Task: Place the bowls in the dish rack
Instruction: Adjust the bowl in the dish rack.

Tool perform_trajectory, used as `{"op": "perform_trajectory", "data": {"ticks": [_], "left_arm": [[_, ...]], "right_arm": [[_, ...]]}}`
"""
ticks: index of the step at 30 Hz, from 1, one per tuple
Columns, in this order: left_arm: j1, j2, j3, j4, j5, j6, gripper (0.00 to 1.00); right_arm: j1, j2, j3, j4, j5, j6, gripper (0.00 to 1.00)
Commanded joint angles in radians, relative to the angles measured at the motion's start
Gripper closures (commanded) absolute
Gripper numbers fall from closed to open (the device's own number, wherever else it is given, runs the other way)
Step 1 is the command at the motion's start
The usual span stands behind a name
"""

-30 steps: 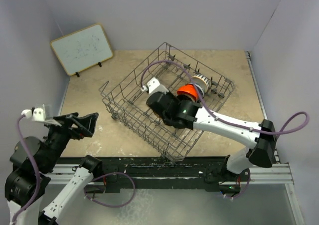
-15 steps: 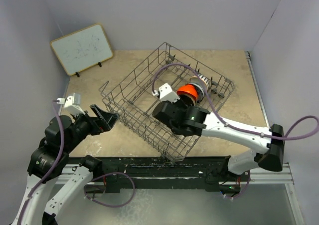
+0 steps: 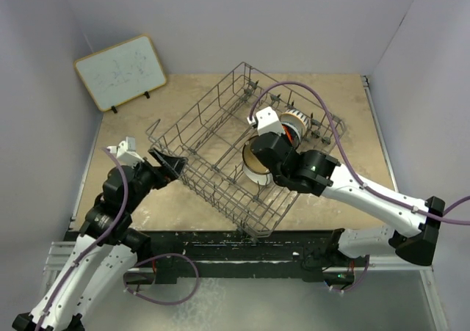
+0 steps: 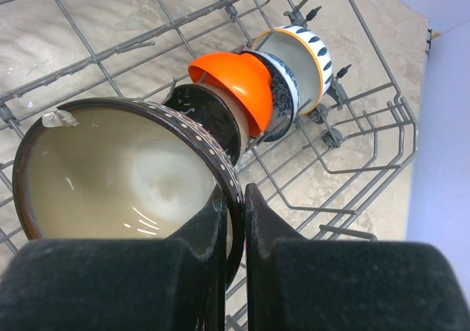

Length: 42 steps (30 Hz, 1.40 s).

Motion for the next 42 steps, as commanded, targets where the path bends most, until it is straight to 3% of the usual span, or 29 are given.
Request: {"op": "perform_trajectory", "data": {"ticks": [1, 8, 17, 21, 28, 34, 42], "left_arm": [[0.001, 0.046, -0.076, 0.275, -0.066, -0.034, 0.12], [0.003, 0.218, -0.061, 0.372, -0.137, 0.039, 0.2], [0.066, 0.447, 0.161, 0.377, -0.201, 0.23, 0.24], [0.207, 0.544, 0.223, 0.428, -0.067, 0.264, 0.24], [0.489, 0.76, 0.33, 0.529, 0.316, 0.234, 0.24], [0.506, 0.726, 0.412, 0.455, 0.392, 0.268, 0.17], [0.506, 0.596, 0.59, 0.133, 0.511, 0.323, 0.0]], "right_arm": [[-0.018, -0.056, 0.013, 0.084, 0.021, -0.028, 1.0], [-0.054, -0.078, 0.005, 0.085, 0.059, -0.047, 1.0], [-0.128, -0.061, -0.014, 0.174, 0.05, -0.116, 1.0], [-0.157, -0.049, -0.023, 0.219, 0.053, -0.136, 1.0], [-0.16, -0.001, -0.002, 0.217, 0.123, -0.15, 1.0], [-0.16, 0.023, 0.008, 0.24, 0.174, -0.205, 1.0], [-0.158, 0.153, 0.026, 0.199, 0.388, -0.263, 1.0]]}}
